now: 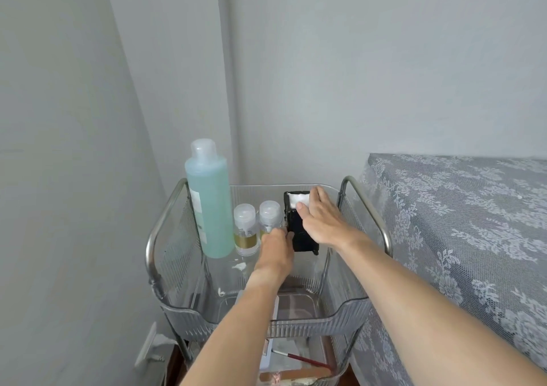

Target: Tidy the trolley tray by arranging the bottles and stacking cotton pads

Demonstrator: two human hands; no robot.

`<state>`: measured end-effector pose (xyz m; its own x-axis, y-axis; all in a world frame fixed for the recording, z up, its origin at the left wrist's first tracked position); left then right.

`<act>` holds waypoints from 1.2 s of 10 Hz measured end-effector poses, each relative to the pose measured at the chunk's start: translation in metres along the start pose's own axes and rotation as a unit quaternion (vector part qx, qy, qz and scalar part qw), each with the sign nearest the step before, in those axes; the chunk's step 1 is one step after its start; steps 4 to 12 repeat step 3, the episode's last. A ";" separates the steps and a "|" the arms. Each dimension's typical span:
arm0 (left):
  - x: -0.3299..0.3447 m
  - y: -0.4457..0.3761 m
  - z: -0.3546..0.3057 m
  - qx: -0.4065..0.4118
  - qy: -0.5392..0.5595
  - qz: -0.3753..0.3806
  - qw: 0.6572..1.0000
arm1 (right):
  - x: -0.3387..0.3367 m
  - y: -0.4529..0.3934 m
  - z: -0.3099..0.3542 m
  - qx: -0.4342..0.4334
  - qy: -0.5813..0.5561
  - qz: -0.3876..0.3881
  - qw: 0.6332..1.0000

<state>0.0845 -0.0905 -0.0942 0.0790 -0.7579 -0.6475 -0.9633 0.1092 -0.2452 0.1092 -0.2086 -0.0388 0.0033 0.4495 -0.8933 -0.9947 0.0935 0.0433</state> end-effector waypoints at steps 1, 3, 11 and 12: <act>-0.006 0.008 0.001 0.002 -0.021 -0.005 1.000 | 0.001 -0.001 -0.001 -0.003 0.008 -0.013 1.000; -0.026 0.058 0.009 -0.023 -0.151 0.061 0.986 | 0.009 0.002 -0.005 -0.025 -0.026 -0.112 0.993; -0.026 0.058 0.009 -0.023 -0.151 0.061 0.986 | 0.009 0.002 -0.005 -0.025 -0.026 -0.112 0.993; -0.026 0.058 0.009 -0.023 -0.151 0.061 0.986 | 0.009 0.002 -0.005 -0.025 -0.026 -0.112 0.993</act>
Point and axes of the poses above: each hand's wrist, its own y-axis away from the middle knuckle, its own x-axis out of the palm, z = x × y, the point moved 1 cm from there along -y, towards the middle knuckle, and after that the axes turned 11 degrees about x, right-handed, at the moved point
